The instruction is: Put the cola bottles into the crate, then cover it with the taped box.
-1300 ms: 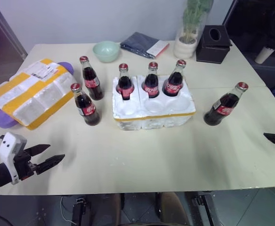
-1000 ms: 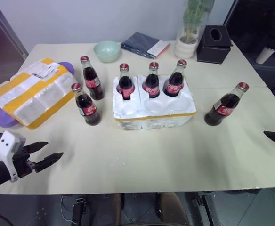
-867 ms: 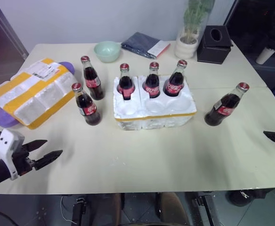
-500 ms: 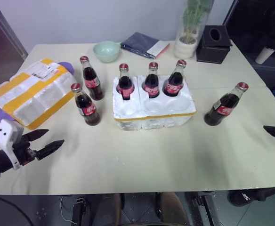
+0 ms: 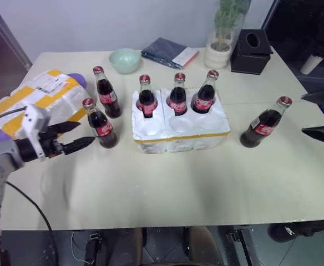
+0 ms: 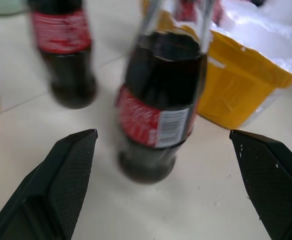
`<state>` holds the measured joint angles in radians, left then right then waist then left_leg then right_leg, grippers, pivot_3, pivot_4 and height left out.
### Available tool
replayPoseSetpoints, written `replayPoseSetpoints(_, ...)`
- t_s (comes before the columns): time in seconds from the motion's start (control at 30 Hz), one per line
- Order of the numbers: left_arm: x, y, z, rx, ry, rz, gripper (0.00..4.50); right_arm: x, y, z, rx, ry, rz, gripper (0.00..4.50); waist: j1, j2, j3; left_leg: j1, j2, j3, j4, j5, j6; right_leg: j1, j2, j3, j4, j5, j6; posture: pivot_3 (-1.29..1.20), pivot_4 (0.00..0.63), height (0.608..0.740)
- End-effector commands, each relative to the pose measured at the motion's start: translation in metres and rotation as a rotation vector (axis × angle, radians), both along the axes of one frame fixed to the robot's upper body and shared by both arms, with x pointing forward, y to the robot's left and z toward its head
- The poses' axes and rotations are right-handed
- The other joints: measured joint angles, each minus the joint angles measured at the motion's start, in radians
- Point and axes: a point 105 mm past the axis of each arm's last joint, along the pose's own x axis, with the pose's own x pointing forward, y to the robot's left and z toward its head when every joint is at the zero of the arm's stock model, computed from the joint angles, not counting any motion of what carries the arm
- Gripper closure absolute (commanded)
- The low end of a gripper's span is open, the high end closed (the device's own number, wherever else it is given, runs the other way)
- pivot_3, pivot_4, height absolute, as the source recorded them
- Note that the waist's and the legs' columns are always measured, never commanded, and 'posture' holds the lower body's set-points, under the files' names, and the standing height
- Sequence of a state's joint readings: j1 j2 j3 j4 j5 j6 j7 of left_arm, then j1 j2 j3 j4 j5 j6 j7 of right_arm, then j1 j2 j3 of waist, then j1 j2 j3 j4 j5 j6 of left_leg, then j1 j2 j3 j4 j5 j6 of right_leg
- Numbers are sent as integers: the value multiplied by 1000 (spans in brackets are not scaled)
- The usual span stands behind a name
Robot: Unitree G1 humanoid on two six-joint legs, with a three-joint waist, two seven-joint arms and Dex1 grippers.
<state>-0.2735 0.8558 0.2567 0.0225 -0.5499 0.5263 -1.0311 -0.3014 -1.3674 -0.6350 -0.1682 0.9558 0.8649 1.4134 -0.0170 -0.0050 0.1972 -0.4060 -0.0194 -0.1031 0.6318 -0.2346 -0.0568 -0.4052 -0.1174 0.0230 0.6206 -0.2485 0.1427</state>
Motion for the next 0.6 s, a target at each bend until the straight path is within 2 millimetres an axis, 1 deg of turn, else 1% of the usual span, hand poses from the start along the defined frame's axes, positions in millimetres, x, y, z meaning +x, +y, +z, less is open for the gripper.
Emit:
replayPoseSetpoints(0.03,12,-10,-4,58,-40,-27,59,-8,24,10,-9,-17,99,0,1,0,0,0,0,0,0,0,0,0,0,0,0,0,0,0,150,740)
replayPoseSetpoints(0.13,19,-20,-9,67,-50,-43,59,-8,33,9,7,-13,121,0,3,-1,0,-1,0,0,0,0,0,0,0,0,0,0,0,0,150,740)
replayPoseSetpoints(0.23,27,-24,-11,68,-66,-37,59,-9,38,3,12,5,131,0,6,-1,0,-2,0,0,1,0,0,-1,0,0,-1,0,0,0,150,740)
replayPoseSetpoints(0.33,31,-25,-14,69,-72,-27,59,-11,40,-2,13,13,130,0,6,-1,0,-2,0,-1,0,0,0,-2,0,0,0,0,1,0,150,740)
replayPoseSetpoints(0.5,39,-29,-14,42,-86,-8,59,-9,42,-2,29,13,120,0,4,-1,0,-1,0,-1,1,0,0,-2,0,0,4,0,1,0,150,740)
replayPoseSetpoints(0.6,39,-35,-14,11,-81,-42,59,-9,42,-5,17,19,120,0,4,-1,0,-1,0,-1,2,0,0,-2,0,0,6,0,1,0,150,740)
